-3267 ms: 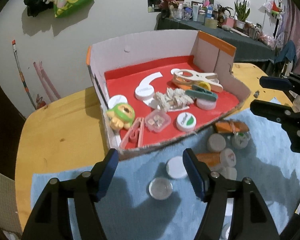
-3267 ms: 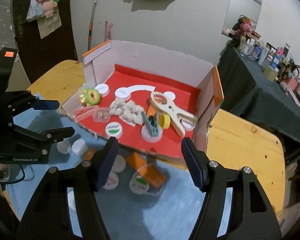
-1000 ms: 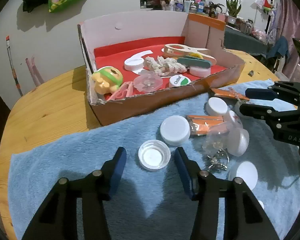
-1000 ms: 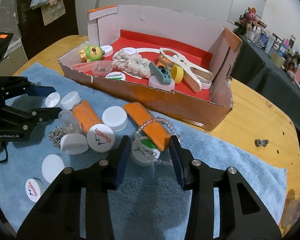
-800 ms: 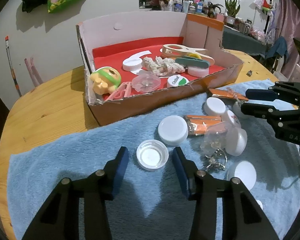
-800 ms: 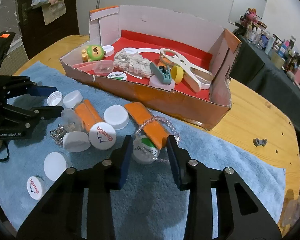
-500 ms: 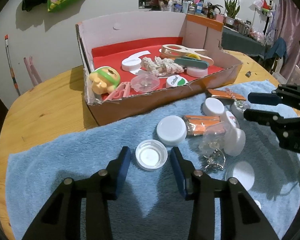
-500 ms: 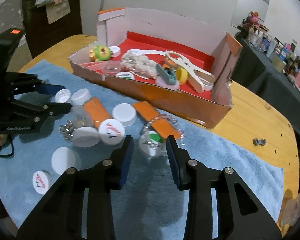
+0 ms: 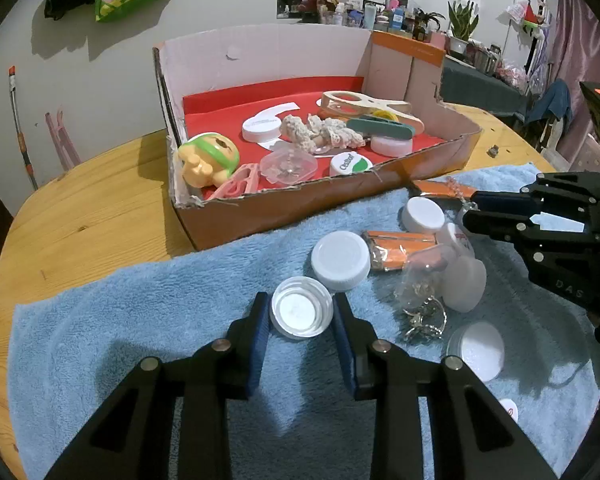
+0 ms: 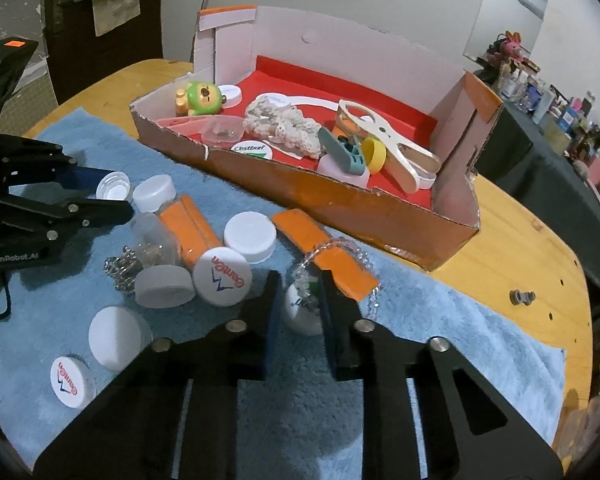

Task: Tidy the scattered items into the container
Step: 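Grasp the white open cap with left tool while right grasps Cestbon cap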

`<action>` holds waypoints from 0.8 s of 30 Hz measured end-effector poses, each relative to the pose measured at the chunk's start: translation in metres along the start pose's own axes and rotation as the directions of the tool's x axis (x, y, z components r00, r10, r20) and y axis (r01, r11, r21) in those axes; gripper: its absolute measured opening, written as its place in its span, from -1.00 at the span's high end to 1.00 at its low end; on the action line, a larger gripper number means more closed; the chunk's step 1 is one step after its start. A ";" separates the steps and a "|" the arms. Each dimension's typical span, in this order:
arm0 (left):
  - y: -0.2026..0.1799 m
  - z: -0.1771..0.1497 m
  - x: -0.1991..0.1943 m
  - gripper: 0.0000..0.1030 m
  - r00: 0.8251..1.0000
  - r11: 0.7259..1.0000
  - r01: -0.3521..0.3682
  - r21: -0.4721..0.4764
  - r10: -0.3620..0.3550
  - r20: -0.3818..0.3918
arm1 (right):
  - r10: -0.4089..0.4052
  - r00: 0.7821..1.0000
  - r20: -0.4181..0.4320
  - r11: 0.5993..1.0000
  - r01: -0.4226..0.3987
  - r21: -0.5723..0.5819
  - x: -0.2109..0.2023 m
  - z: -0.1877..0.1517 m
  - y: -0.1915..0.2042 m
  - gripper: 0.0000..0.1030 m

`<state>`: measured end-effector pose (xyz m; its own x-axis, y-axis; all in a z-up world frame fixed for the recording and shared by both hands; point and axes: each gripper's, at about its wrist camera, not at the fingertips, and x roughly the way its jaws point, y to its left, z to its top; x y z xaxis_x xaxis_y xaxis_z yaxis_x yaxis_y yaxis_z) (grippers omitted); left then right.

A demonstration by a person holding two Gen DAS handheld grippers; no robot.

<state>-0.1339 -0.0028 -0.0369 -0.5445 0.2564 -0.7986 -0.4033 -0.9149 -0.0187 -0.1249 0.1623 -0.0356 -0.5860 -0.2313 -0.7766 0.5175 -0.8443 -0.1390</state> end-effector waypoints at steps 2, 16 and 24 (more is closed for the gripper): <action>0.000 0.000 0.000 0.36 1.000 1.000 0.002 -0.003 -0.002 0.001 | 0.004 1.000 0.003 1.000 -0.004 -0.008 0.000 0.000 0.001 0.77; 0.003 0.001 -0.003 0.36 1.000 1.000 0.015 -0.020 -0.015 0.003 | 0.077 0.996 0.043 0.993 -0.080 0.085 -0.011 0.002 -0.013 0.90; 0.000 0.005 -0.014 0.36 1.000 1.000 0.016 -0.012 -0.016 0.023 | 0.098 0.992 0.082 0.987 -0.107 0.117 -0.025 0.005 -0.022 0.90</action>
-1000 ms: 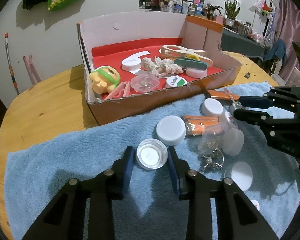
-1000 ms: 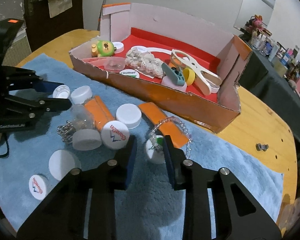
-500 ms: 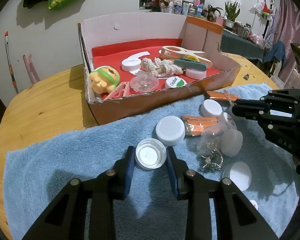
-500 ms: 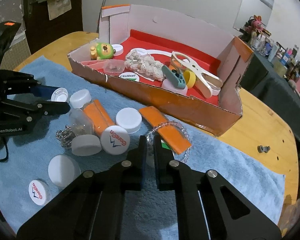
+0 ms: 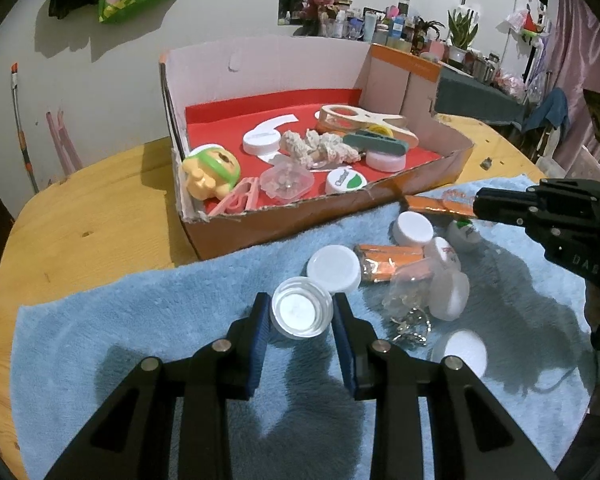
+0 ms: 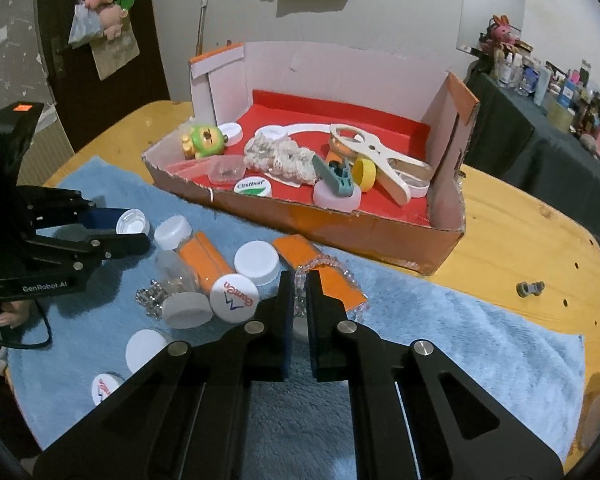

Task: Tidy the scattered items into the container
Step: 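Grasp the white open cap with left tool while right grasps Cestbon cap, then lift the white-lidded jar with left tool while right lifts the bead bracelet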

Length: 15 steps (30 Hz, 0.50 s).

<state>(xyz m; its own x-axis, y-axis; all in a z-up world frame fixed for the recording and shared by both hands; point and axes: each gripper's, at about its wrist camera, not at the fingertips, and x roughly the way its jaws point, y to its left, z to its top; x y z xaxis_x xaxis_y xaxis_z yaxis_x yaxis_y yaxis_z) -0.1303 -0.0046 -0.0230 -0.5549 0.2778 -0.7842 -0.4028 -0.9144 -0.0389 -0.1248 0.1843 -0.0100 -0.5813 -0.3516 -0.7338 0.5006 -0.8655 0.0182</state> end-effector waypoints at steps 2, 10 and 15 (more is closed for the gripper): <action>0.000 0.001 -0.003 0.36 1.000 1.000 -0.003 0.002 0.003 0.004 | 0.005 1.000 0.010 1.000 -0.005 0.002 -0.004 0.001 -0.001 0.90; -0.004 0.007 -0.013 0.36 1.000 1.000 -0.007 0.014 0.006 0.022 | 0.005 0.999 0.042 1.000 -0.005 -0.002 -0.019 0.009 -0.002 0.90; -0.005 0.010 -0.018 0.36 0.999 1.000 -0.005 0.019 0.005 0.032 | 0.007 0.999 0.048 1.000 -0.007 -0.005 -0.023 0.010 -0.002 0.90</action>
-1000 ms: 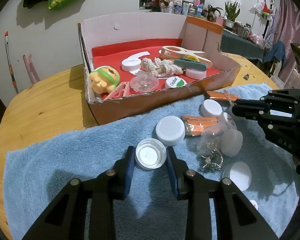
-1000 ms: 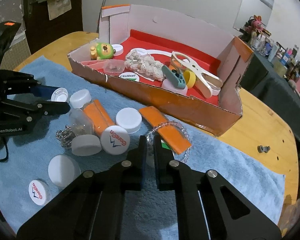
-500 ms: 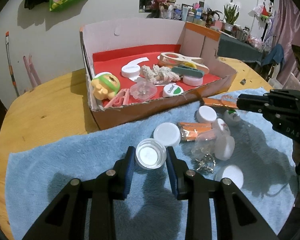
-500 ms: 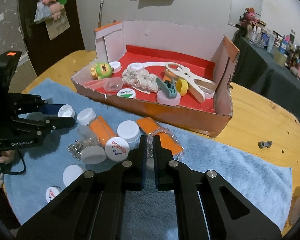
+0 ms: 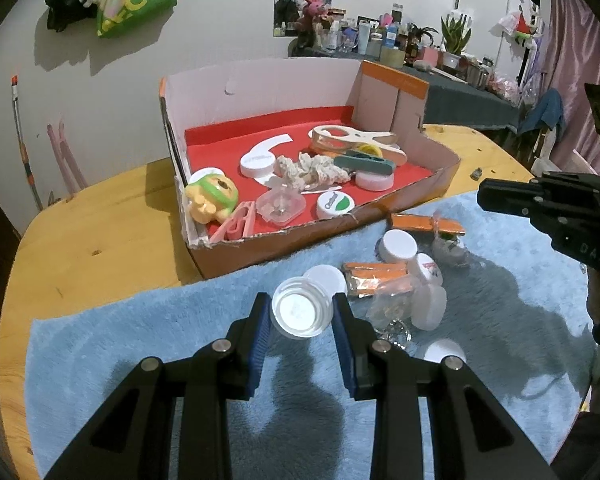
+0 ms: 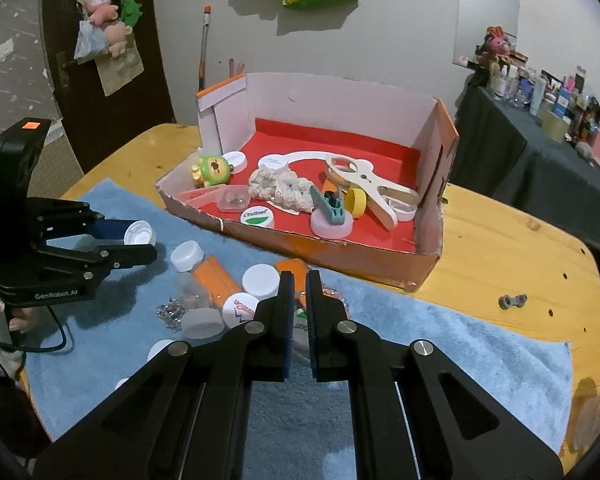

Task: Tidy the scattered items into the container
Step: 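Lift the white-lidded jar with left tool while right lifts the bead bracelet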

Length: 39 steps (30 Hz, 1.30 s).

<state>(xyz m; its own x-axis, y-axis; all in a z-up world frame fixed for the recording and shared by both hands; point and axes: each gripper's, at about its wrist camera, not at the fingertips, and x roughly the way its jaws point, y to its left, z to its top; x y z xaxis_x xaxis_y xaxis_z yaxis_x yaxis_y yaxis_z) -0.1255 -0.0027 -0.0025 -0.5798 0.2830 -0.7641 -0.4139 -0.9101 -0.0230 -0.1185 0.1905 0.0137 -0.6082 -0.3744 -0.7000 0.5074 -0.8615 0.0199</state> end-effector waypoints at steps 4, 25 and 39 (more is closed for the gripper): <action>-0.001 0.000 0.000 0.36 1.000 1.000 0.004 0.000 -0.004 0.000 | 0.003 0.999 -0.037 1.000 -0.004 -0.025 0.009 -0.006 0.007 0.90; 0.001 -0.006 0.005 0.36 1.000 1.000 0.013 -0.008 -0.013 -0.017 | -0.034 0.988 -0.151 0.998 0.026 -0.052 0.046 -0.019 0.019 0.88; 0.002 -0.007 0.010 0.36 0.999 1.000 0.022 -0.013 -0.023 -0.025 | -0.093 0.984 -0.150 0.993 0.080 -0.090 0.055 -0.017 0.023 0.14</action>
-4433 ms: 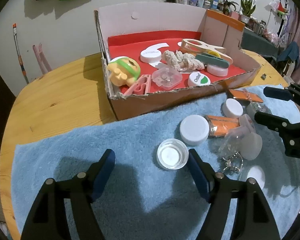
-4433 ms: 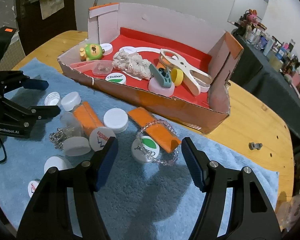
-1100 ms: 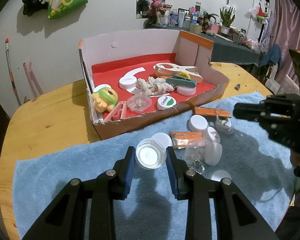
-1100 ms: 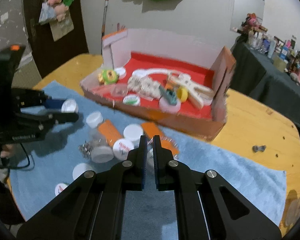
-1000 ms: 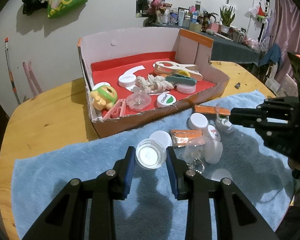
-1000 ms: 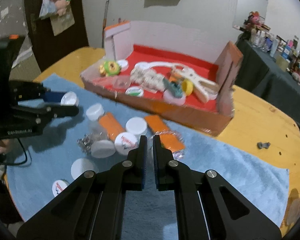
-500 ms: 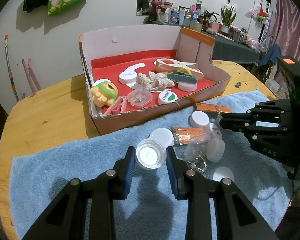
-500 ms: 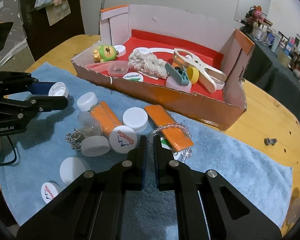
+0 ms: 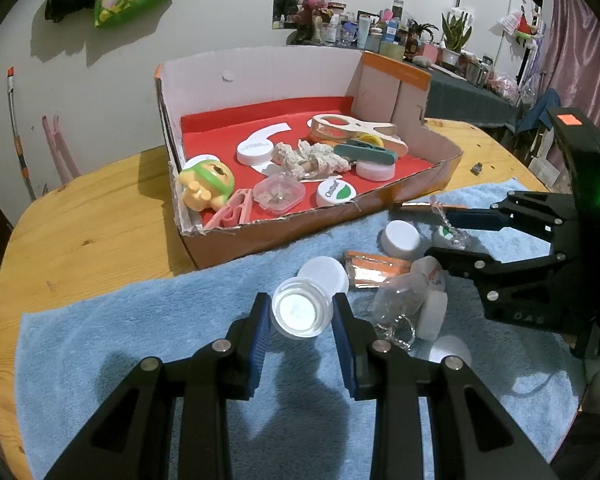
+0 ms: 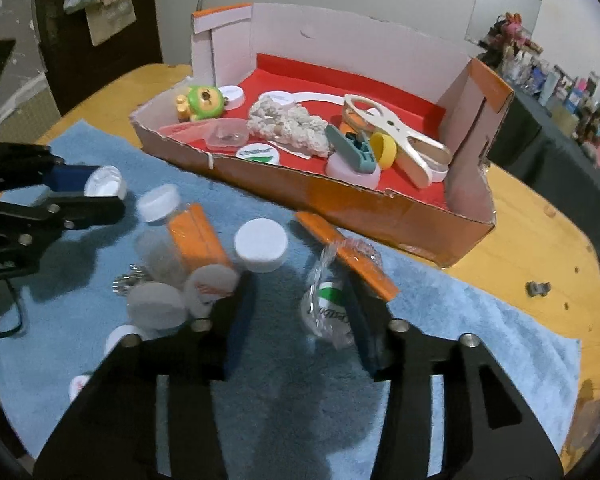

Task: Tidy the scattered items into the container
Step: 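Lift the white-lidded jar with left tool while right lifts the bead bracelet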

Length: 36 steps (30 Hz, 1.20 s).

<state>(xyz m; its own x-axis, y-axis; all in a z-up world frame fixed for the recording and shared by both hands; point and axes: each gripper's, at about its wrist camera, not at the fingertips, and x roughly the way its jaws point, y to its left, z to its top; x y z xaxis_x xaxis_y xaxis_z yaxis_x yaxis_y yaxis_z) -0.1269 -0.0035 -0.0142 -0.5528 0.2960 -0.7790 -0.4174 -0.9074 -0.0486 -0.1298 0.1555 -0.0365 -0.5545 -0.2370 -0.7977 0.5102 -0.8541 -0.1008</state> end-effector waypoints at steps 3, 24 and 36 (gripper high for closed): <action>0.001 -0.001 0.001 0.36 1.000 1.000 0.001 -0.003 -0.001 -0.004 | -0.001 1.000 0.003 1.000 0.001 0.005 0.001 0.002 0.000 0.14; 0.003 -0.003 0.008 0.36 1.000 1.000 0.012 -0.006 -0.012 -0.019 | 0.068 0.994 0.082 0.994 -0.075 0.086 -0.010 0.007 -0.013 0.91; 0.003 0.004 0.000 0.36 1.000 1.000 0.015 -0.015 -0.015 0.000 | 0.090 0.983 0.161 0.989 -0.107 0.103 -0.041 0.014 -0.019 0.91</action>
<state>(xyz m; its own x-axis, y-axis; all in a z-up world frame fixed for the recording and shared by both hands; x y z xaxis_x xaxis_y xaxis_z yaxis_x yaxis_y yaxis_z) -0.1313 -0.0052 -0.0124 -0.5466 0.3093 -0.7782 -0.4146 -0.9074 -0.0694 -0.1262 0.1751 0.0059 -0.6050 -0.3839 -0.6976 0.4958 -0.8671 0.0472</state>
